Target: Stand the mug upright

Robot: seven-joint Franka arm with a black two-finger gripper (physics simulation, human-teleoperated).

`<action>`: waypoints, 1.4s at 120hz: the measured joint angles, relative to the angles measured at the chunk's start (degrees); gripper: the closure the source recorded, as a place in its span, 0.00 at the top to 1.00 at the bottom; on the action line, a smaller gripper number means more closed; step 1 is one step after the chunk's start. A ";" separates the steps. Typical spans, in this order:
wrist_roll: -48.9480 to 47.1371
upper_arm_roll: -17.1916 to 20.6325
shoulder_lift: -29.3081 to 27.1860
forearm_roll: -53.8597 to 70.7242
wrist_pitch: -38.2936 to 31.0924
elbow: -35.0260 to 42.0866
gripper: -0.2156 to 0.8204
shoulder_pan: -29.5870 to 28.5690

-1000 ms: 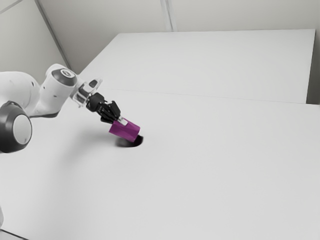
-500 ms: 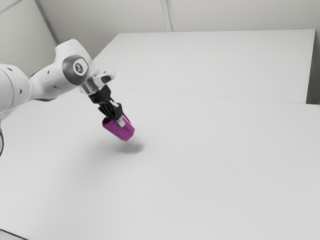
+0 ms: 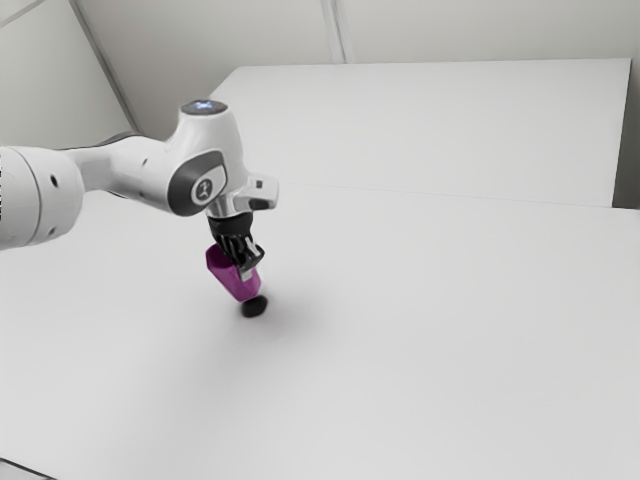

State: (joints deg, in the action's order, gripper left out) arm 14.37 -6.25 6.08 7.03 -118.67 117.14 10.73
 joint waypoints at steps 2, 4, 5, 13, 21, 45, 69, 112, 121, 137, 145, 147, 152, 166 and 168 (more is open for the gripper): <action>-0.51 0.00 0.20 0.27 -0.06 0.01 0.04 -0.07; -1.01 0.01 0.36 0.51 -0.10 0.02 0.04 -0.15; -1.26 0.02 0.43 0.62 -0.10 0.03 0.04 -0.18; -3.15 0.52 0.98 1.26 -0.09 0.04 0.04 -0.47; -4.91 1.36 1.78 1.43 -0.04 0.03 0.04 -0.41; -9.44 3.46 3.48 1.07 -0.68 -0.54 0.04 -0.22; -12.87 4.07 4.84 0.10 -1.53 -1.04 0.04 -0.38; -16.54 4.72 4.73 -2.03 -1.74 -1.43 0.54 -0.34; -17.06 4.70 3.51 -2.19 -1.71 -2.09 0.61 -0.35; -17.47 4.73 1.58 -2.01 0.22 -7.58 0.70 -0.35; -16.90 3.83 2.14 -2.54 2.91 -13.40 0.72 0.14; -16.67 2.89 2.24 -3.05 3.74 -14.91 0.73 0.68; -16.05 1.16 1.53 -4.38 5.65 -17.36 0.74 1.23; -13.58 -0.72 -0.75 -6.40 11.24 -23.11 0.76 1.21; -13.22 -0.79 -0.79 -6.52 12.16 -23.84 0.76 1.13</action>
State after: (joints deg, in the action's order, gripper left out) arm 1.16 -7.03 5.29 0.51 -106.51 93.29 11.86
